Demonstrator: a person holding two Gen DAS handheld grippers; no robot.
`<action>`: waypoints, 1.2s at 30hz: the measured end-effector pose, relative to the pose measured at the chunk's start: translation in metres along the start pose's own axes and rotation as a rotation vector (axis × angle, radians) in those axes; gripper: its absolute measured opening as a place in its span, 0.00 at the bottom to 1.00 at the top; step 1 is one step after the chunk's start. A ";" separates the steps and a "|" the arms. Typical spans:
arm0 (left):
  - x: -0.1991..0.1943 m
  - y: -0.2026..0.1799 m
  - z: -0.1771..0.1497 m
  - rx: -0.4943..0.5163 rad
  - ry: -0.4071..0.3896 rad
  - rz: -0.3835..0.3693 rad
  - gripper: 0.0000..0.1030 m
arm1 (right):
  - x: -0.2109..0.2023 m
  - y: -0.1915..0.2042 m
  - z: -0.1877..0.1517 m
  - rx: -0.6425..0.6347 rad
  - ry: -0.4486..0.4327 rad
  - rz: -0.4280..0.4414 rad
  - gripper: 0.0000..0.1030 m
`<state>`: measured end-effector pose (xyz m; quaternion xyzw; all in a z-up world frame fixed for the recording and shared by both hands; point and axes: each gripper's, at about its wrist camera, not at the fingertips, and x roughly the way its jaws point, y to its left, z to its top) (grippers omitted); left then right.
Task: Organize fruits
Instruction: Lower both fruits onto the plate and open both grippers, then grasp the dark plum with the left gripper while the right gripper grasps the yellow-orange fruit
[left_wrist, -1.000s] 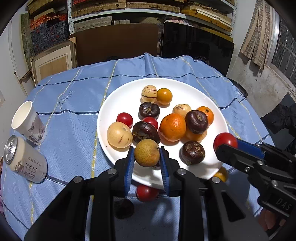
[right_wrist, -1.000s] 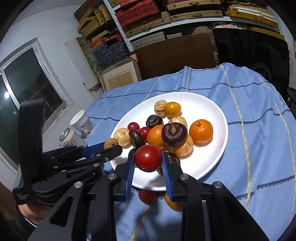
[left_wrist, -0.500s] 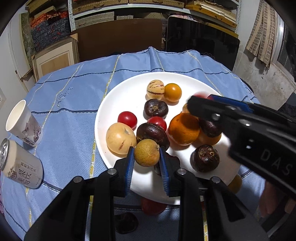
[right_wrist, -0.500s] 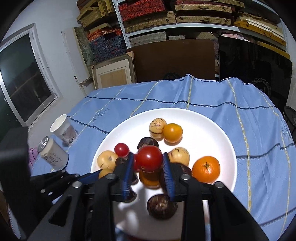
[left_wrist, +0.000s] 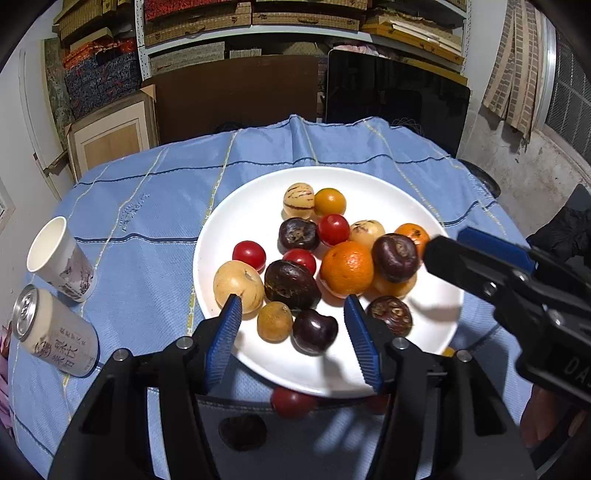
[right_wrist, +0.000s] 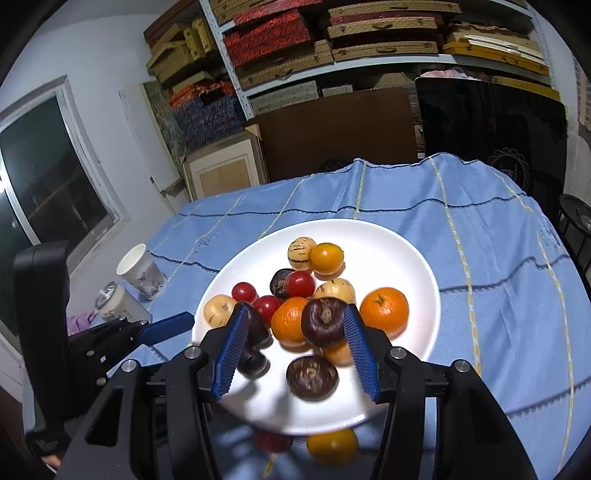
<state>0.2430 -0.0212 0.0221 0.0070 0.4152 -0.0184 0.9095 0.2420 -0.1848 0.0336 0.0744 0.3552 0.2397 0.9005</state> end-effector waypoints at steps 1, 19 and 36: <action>-0.005 -0.001 -0.001 -0.001 -0.006 0.000 0.57 | -0.005 -0.001 -0.003 0.006 -0.006 -0.001 0.55; -0.062 0.005 -0.057 0.002 -0.031 0.025 0.69 | -0.062 -0.012 -0.067 0.095 -0.015 0.006 0.56; -0.037 0.027 -0.099 -0.013 0.065 0.056 0.69 | -0.047 -0.013 -0.107 0.100 0.064 0.021 0.56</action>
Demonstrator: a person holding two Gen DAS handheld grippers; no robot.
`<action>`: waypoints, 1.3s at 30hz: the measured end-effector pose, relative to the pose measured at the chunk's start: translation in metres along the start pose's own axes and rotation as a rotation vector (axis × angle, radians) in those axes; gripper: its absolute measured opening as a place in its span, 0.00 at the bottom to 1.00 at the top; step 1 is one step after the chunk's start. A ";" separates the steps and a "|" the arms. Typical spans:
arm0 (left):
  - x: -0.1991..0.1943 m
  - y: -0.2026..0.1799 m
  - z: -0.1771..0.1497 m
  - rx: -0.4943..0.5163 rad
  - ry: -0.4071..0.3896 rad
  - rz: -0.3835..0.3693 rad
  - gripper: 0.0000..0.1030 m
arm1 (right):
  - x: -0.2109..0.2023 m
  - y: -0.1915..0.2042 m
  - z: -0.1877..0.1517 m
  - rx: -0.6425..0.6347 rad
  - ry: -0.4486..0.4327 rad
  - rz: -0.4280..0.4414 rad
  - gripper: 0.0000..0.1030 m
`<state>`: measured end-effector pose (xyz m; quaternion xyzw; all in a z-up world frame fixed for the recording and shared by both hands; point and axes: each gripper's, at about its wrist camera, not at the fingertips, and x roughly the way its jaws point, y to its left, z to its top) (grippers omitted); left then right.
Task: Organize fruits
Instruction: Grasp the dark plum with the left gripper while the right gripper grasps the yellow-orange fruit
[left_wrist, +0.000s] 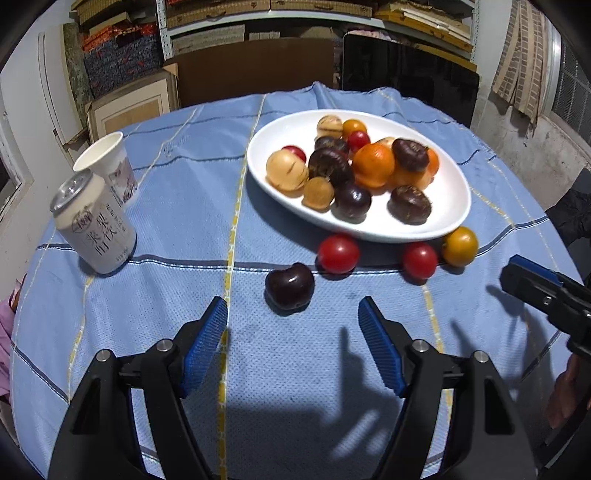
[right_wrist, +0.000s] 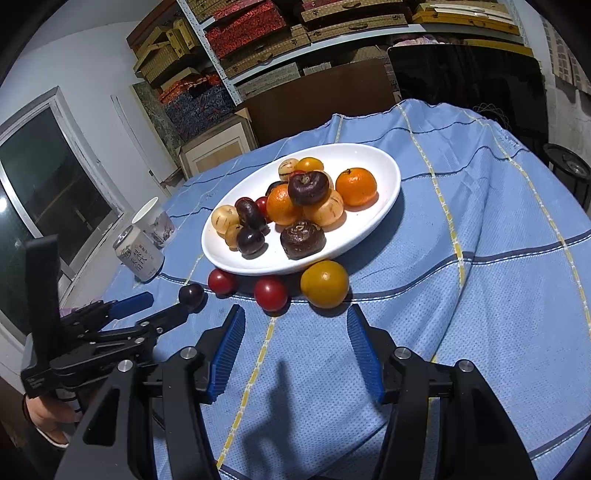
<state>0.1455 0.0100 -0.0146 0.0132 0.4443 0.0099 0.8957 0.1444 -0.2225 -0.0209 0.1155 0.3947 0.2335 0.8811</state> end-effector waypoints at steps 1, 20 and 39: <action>0.003 0.000 0.001 0.004 0.005 0.005 0.69 | 0.001 -0.001 -0.001 0.002 0.005 0.004 0.56; 0.035 0.001 0.010 0.014 0.027 -0.014 0.30 | 0.006 0.002 -0.006 -0.044 0.025 0.017 0.57; 0.020 0.012 0.004 -0.015 0.017 -0.088 0.30 | 0.059 0.018 0.022 -0.242 0.127 -0.272 0.48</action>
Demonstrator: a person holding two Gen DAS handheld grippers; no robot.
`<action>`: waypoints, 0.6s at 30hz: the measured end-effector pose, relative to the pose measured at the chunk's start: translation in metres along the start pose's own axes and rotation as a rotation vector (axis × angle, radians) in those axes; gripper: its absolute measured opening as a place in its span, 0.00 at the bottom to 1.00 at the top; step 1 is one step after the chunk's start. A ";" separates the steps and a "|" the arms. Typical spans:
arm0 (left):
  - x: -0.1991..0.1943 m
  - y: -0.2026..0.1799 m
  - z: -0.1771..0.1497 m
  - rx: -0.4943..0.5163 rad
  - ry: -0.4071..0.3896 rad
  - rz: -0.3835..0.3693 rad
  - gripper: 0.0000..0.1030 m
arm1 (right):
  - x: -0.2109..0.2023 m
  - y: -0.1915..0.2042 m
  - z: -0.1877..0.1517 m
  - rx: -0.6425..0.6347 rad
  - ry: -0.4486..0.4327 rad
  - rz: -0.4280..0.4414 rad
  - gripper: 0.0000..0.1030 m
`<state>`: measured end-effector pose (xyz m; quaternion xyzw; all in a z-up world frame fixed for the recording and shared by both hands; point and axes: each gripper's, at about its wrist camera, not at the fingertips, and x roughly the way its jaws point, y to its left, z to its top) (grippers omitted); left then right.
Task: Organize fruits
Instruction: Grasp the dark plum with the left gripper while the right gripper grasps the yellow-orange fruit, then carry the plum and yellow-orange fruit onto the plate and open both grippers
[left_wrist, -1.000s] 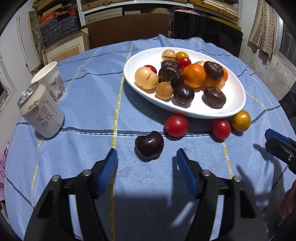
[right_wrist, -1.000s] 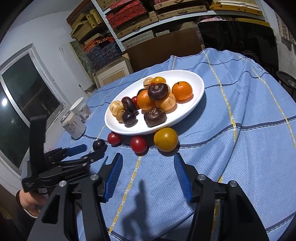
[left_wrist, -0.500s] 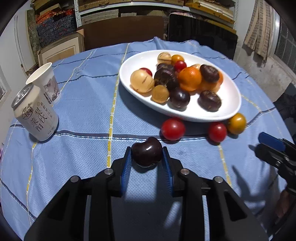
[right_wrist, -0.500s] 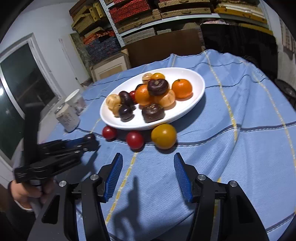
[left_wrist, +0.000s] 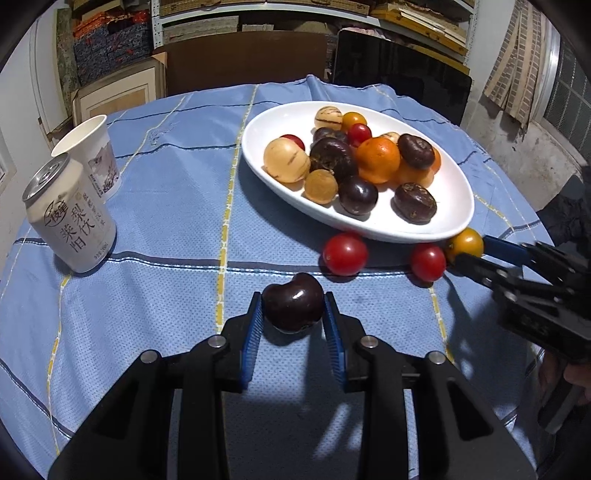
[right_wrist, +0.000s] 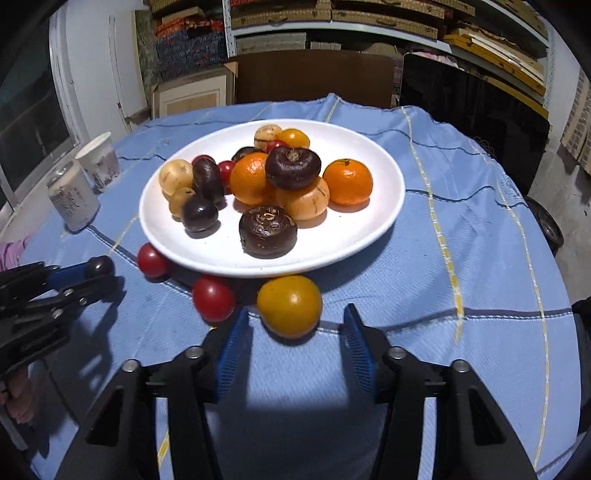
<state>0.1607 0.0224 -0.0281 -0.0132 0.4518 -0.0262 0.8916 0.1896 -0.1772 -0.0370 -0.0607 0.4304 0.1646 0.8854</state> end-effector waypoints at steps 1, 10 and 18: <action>0.001 -0.001 0.000 0.001 0.003 -0.001 0.30 | 0.003 0.001 0.001 -0.002 0.005 0.001 0.44; 0.004 -0.003 -0.002 0.000 0.016 -0.009 0.30 | 0.002 0.002 -0.003 0.028 -0.001 0.008 0.37; -0.007 -0.014 -0.003 0.025 -0.013 -0.007 0.30 | -0.031 -0.007 -0.026 0.098 -0.019 0.090 0.37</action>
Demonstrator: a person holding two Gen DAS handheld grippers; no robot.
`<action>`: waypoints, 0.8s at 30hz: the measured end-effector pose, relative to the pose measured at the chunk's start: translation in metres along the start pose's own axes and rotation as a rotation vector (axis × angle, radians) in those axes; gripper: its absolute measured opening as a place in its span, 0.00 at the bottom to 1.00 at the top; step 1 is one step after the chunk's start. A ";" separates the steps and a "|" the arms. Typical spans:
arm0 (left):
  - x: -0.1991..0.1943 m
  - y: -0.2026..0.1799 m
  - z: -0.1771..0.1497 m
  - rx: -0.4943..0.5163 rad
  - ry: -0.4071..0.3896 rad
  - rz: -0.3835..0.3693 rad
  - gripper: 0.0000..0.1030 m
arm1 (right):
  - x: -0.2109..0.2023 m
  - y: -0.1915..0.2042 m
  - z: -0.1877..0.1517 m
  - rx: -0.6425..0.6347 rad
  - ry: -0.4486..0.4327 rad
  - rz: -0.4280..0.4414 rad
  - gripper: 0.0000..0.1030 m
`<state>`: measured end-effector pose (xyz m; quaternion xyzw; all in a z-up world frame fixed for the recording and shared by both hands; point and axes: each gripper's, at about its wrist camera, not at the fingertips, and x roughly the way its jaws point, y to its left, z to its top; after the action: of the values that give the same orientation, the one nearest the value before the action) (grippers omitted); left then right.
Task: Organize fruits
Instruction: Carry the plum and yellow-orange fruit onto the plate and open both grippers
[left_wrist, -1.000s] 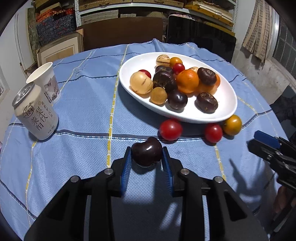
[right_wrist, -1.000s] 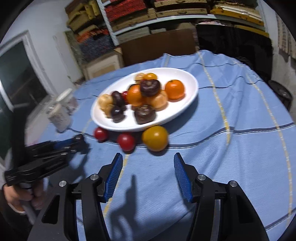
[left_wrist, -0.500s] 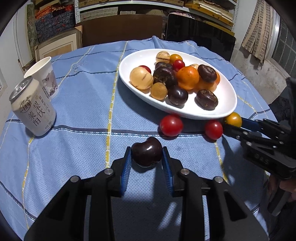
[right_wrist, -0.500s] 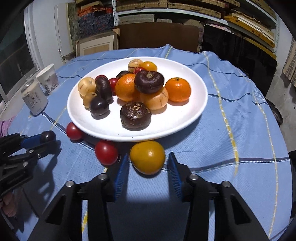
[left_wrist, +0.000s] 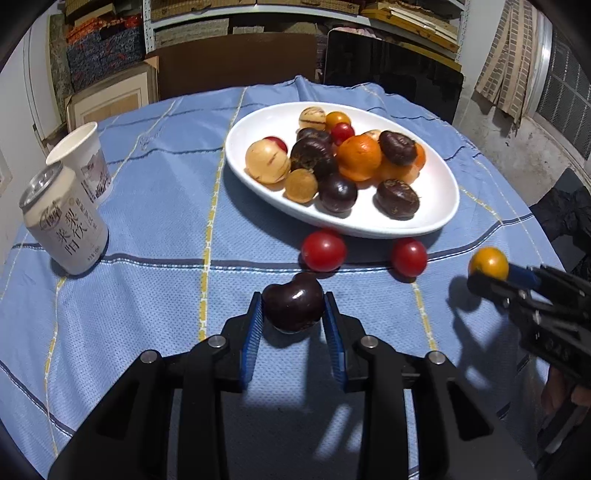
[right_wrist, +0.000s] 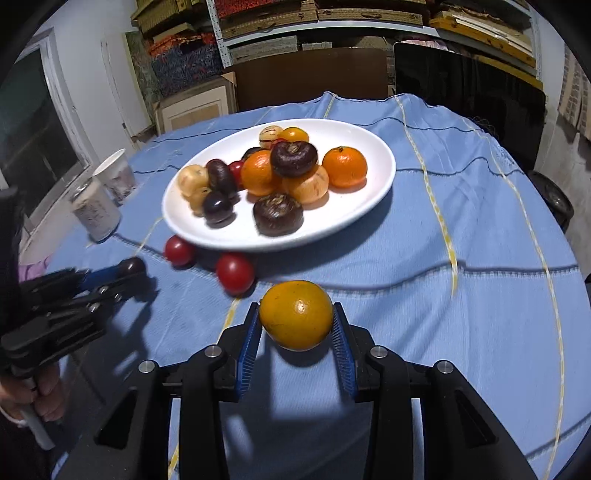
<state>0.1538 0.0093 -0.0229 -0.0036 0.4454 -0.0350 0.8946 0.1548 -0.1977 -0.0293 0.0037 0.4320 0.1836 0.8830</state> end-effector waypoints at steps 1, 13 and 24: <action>-0.002 -0.002 0.000 0.005 -0.003 0.003 0.30 | -0.003 0.001 -0.002 0.001 -0.002 0.005 0.38; -0.029 -0.021 0.024 0.034 -0.050 -0.003 0.30 | -0.033 0.015 0.023 -0.019 -0.098 0.086 0.37; -0.011 -0.023 0.076 0.030 -0.069 0.016 0.30 | -0.027 0.013 0.075 -0.033 -0.188 0.046 0.37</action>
<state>0.2064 -0.0147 0.0325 0.0121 0.4136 -0.0344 0.9097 0.1921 -0.1830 0.0406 0.0162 0.3437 0.2096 0.9152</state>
